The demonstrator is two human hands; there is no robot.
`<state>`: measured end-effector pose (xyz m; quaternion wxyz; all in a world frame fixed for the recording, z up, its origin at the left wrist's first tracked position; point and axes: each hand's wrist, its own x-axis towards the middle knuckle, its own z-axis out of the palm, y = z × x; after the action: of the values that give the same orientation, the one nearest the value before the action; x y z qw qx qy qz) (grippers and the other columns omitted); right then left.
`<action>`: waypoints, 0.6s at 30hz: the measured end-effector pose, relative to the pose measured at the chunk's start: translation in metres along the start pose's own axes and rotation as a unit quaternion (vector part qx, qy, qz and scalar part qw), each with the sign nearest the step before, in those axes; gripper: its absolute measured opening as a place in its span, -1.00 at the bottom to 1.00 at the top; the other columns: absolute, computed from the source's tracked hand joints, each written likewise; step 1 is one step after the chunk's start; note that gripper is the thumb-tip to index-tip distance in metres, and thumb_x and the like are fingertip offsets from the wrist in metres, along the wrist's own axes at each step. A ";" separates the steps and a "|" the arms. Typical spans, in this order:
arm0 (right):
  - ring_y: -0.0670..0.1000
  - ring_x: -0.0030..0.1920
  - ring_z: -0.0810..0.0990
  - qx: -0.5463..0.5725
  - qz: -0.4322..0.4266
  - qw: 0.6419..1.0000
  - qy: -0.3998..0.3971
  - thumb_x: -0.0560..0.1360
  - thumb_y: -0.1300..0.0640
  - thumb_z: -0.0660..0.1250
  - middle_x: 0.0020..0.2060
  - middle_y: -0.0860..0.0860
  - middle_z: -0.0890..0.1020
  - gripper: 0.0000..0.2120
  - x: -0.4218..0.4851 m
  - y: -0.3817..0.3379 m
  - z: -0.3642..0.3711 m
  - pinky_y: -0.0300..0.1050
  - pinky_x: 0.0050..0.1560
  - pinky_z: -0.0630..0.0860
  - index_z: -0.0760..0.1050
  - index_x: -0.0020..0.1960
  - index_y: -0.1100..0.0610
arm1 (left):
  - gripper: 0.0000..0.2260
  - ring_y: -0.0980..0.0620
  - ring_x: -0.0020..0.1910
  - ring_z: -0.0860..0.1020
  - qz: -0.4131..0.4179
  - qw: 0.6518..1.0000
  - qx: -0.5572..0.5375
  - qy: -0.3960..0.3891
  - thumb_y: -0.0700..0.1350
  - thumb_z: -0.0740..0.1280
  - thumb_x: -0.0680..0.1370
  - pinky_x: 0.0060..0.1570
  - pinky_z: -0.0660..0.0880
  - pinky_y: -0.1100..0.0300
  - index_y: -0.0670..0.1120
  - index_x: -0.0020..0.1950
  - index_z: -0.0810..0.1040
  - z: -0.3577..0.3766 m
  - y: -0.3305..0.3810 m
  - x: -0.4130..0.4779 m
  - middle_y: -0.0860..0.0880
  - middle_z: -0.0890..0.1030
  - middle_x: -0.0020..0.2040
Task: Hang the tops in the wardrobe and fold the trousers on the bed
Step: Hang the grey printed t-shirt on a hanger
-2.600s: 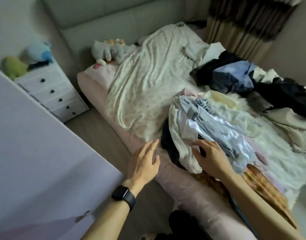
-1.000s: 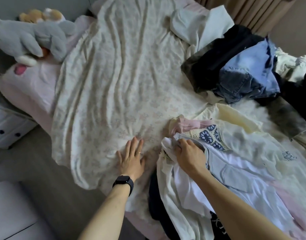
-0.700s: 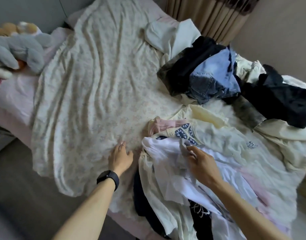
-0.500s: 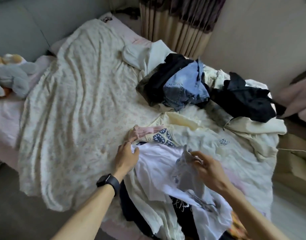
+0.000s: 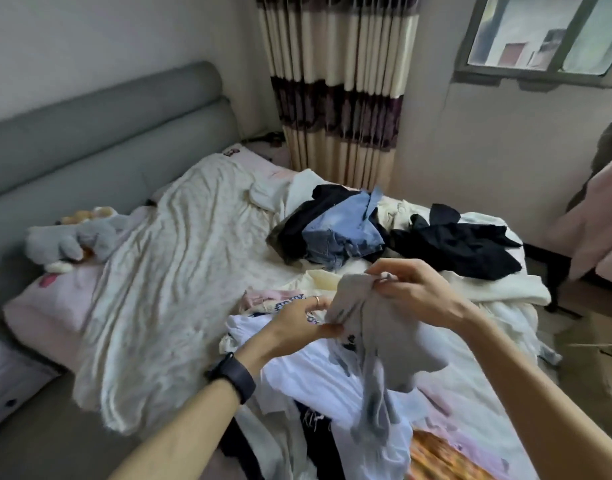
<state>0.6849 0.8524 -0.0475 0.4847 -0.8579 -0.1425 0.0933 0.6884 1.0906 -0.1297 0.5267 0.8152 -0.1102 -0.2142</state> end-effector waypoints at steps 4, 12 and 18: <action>-0.25 -0.29 0.50 -0.011 -0.062 0.998 0.008 0.53 0.28 0.34 -0.35 -0.29 0.59 -0.69 0.012 -0.027 0.001 -0.29 -0.19 0.40 0.63 -0.14 -0.14 | -0.79 0.12 -0.09 0.66 -0.031 0.988 -0.014 0.153 -0.03 0.59 0.42 0.03 0.53 0.16 -0.07 -0.04 0.67 -0.030 0.024 -0.070 0.03 0.72 -0.10; -0.16 -0.21 0.55 0.032 -0.214 0.974 -0.074 0.40 0.04 0.33 -0.27 -0.19 0.61 -0.93 0.021 -0.119 0.074 -0.10 -0.18 0.47 0.54 -0.12 -0.08 | -0.82 0.12 -0.20 0.61 -0.050 0.921 0.128 0.364 0.06 0.59 0.37 -0.09 0.51 0.18 0.15 -0.15 0.62 -0.091 0.079 -0.213 0.03 0.67 -0.20; -0.16 -0.39 0.31 -0.013 -0.328 0.938 -0.109 0.53 -0.10 0.45 -0.46 -0.11 0.37 -0.56 0.008 -0.181 0.166 -0.22 -0.35 0.29 0.31 -0.29 0.13 | -0.84 0.22 -0.27 0.53 -0.083 0.872 0.179 0.448 0.05 0.57 0.43 -0.21 0.43 0.35 0.08 -0.09 0.63 -0.101 0.071 -0.313 0.03 0.65 -0.21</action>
<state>0.6148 1.0771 0.0229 0.4590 -0.7543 -0.4690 0.0206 0.4620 1.2697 0.0439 0.3452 0.9102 0.1691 0.1544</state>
